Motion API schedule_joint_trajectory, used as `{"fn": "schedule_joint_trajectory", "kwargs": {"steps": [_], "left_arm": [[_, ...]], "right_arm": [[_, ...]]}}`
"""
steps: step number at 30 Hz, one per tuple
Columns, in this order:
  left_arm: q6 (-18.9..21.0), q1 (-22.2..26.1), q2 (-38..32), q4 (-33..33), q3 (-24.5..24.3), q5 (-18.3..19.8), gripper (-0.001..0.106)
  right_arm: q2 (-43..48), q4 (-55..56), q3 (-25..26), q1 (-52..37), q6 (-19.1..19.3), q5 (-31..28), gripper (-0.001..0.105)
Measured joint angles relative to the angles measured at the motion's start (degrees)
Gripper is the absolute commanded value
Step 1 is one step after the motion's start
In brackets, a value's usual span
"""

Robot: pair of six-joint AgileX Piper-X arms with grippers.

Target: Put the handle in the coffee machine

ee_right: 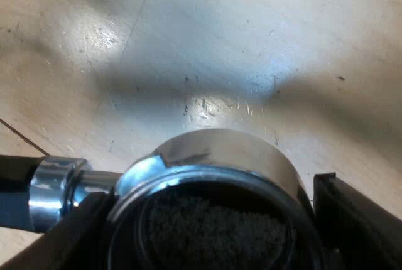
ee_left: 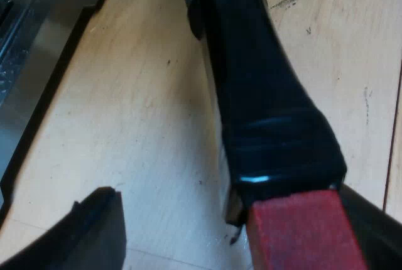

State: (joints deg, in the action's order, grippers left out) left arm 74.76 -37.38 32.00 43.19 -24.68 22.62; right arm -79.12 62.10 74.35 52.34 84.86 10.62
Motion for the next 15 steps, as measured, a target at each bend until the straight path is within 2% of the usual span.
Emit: {"fn": "schedule_joint_trajectory", "kwargs": {"steps": [11,12,15], "left_arm": [[0.0,0.0,0.0,0.0,0.0,0.0,0.063],[0.0,0.0,0.0,0.0,0.0,0.0,0.062],[0.0,0.0,0.0,0.0,0.0,0.0,0.048]], "right_arm": [[0.0,0.0,0.0,0.0,0.0,0.0,0.000],[0.0,0.0,0.0,0.0,0.0,0.0,0.000],[0.0,0.0,0.0,0.0,0.0,0.0,0.000]]}}
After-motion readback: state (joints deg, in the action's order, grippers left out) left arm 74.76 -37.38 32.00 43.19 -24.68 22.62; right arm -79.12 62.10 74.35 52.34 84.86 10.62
